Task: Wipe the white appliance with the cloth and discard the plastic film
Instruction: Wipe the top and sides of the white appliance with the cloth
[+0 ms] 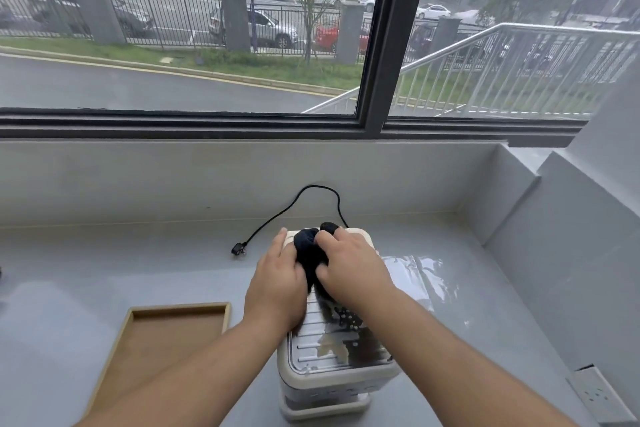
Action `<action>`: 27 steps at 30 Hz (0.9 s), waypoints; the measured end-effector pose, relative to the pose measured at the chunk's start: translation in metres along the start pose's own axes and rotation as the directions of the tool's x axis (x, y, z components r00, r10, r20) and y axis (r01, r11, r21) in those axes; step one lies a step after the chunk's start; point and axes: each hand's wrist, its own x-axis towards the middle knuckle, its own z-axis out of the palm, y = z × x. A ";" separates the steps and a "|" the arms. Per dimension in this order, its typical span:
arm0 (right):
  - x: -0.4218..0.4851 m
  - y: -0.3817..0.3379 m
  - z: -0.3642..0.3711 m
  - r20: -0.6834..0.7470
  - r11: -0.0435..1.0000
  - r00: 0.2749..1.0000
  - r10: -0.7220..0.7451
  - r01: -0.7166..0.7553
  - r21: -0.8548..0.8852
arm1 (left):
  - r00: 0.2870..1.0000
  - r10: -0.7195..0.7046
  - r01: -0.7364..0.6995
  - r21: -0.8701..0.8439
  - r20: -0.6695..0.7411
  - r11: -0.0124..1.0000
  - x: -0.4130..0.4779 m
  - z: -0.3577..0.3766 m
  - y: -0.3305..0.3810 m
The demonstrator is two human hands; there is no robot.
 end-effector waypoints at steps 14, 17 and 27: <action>-0.112 -0.022 -0.007 0.127 0.997 0.991 -0.042 0.033 0.068 | 0.999 -0.020 0.020 0.017 0.041 1.000 -0.004 -0.002 0.000; -0.125 -0.019 -0.011 0.124 0.999 0.992 -0.014 0.007 0.054 | 0.999 -0.021 0.019 0.048 0.045 0.999 -0.005 -0.001 0.001; -0.083 0.013 -0.016 0.034 0.975 0.977 0.211 -0.213 0.063 | 0.999 0.000 -0.002 0.063 0.043 0.998 -0.004 0.000 -0.002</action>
